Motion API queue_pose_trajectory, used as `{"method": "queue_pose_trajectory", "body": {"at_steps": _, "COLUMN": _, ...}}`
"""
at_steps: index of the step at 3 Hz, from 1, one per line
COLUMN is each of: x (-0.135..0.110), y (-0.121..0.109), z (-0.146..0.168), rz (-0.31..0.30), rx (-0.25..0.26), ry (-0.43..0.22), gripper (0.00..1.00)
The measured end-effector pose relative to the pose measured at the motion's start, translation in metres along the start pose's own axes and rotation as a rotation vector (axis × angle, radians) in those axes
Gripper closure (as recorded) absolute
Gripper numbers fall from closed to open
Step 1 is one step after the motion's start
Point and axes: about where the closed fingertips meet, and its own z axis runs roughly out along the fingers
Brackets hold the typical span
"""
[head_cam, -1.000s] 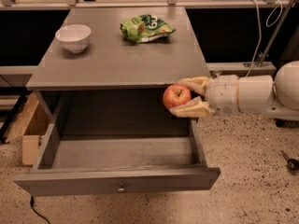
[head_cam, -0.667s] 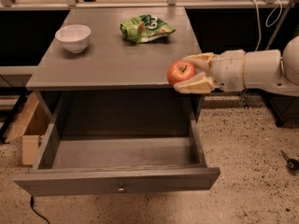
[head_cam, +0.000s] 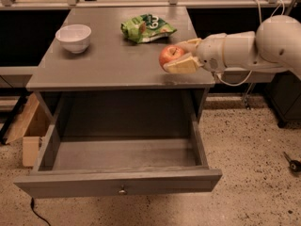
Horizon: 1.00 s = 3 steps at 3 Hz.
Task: Pick apple from top drawer and place on counter
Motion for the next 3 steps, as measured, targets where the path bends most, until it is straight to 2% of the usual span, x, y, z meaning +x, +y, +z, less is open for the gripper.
{"method": "queue_pose_trajectory", "body": {"at_steps": 2, "x": 0.009, "y": -0.044, "z": 0.061, "rz": 0.117, "rx": -0.002, "ry": 0.075, "gripper": 1.0}}
{"method": "queue_pose_trajectory", "body": {"at_steps": 3, "x": 0.011, "y": -0.059, "z": 0.078, "rz": 0.149, "rx": 0.001, "ry": 0.095, "gripper": 0.84}}
